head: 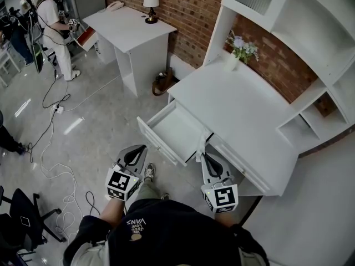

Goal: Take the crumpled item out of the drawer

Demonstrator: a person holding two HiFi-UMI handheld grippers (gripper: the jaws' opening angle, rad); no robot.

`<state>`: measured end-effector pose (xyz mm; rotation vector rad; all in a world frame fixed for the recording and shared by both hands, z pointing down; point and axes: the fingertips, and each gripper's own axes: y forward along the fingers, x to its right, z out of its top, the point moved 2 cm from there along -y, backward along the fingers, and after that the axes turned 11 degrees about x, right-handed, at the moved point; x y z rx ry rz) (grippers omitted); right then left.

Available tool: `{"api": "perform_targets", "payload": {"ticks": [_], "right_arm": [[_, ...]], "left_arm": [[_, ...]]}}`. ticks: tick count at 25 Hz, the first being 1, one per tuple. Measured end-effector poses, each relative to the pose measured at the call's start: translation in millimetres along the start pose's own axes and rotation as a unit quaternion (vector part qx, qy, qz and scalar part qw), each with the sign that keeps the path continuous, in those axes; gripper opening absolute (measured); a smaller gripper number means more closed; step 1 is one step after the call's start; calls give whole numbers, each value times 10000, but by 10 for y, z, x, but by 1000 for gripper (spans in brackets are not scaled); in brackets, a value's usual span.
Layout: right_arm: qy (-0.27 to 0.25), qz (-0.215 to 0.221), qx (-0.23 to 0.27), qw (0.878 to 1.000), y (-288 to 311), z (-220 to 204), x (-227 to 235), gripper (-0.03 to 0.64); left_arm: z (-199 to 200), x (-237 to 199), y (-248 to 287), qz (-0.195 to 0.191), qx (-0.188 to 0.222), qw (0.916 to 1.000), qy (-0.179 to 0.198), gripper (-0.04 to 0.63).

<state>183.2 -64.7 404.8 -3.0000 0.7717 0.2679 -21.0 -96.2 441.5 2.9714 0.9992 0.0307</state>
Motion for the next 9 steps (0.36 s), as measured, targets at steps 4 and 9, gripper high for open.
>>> {"api": "perform_targets", "payload": {"ticks": [4, 9], "right_arm": [[7, -2, 21, 10000, 27, 5, 8, -2], [3, 24, 65, 10000, 82, 14, 21, -2]], "left_arm": [[0, 0, 21, -22, -11, 10000, -4, 6], [10, -20, 68, -28, 1, 10000, 22, 6]]}}
